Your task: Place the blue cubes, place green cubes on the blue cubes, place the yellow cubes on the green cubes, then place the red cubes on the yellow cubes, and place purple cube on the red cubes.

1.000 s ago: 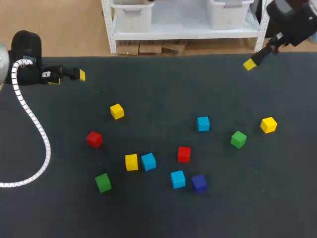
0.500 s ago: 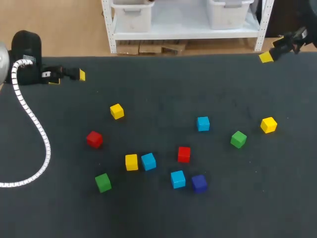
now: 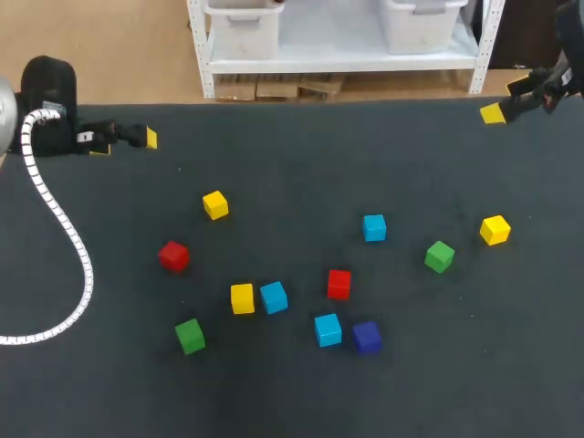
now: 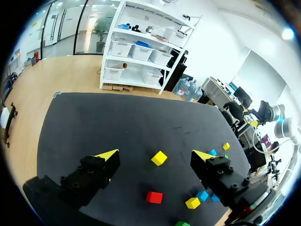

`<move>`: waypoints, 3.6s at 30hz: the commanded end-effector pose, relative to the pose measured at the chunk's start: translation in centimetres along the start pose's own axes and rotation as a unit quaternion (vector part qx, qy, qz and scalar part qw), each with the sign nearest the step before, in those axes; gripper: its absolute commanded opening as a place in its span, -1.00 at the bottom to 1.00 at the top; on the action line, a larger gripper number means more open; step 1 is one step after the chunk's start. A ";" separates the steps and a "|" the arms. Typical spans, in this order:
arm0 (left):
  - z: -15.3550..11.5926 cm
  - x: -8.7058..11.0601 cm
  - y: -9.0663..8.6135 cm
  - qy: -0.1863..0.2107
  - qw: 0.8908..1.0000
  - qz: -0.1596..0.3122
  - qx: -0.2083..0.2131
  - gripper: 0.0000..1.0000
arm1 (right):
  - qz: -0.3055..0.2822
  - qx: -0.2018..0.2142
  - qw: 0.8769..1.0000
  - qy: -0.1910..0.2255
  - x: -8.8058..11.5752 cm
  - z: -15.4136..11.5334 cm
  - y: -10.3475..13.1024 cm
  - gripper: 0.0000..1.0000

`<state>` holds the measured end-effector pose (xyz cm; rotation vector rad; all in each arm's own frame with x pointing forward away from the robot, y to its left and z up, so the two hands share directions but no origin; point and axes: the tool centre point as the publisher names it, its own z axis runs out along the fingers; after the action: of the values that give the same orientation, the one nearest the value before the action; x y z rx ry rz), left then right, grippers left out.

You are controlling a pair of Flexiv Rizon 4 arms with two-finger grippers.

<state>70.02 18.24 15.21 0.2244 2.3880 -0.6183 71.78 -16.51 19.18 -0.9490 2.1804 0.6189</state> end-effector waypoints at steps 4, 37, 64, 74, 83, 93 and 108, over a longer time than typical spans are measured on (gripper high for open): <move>0.0 0.1 0.2 -0.003 1.000 0.001 0.005 1.00 | 0.000 -0.002 1.000 -0.001 0.0 0.0 -0.1 1.00; 0.0 0.1 0.2 -0.003 1.000 0.001 0.005 1.00 | -0.430 -0.137 0.809 0.376 0.0 7.5 18.5 1.00; 0.0 0.1 0.2 -0.003 1.000 0.001 0.005 1.00 | -0.485 -0.243 0.698 0.468 10.5 13.9 28.1 1.00; 0.0 0.1 0.2 -0.003 1.000 0.001 0.005 1.00 | -0.422 -0.242 0.728 0.483 11.9 16.4 28.4 1.00; 0.0 0.1 0.2 -0.003 1.000 0.001 0.005 1.00 | -0.380 -0.222 0.770 0.463 13.2 17.5 28.3 1.00; 0.0 0.1 0.2 -0.003 1.000 0.001 0.005 1.00 | -0.407 -0.147 0.765 0.478 14.1 17.7 28.3 1.00; 0.0 0.1 0.2 -0.003 1.000 0.001 0.005 1.00 | -0.397 -0.151 0.768 0.480 14.8 18.8 27.6 0.45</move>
<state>70.02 18.24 15.21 0.2243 2.3880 -0.6182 50.14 5.91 0.40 -2.6098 2.0933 -0.0003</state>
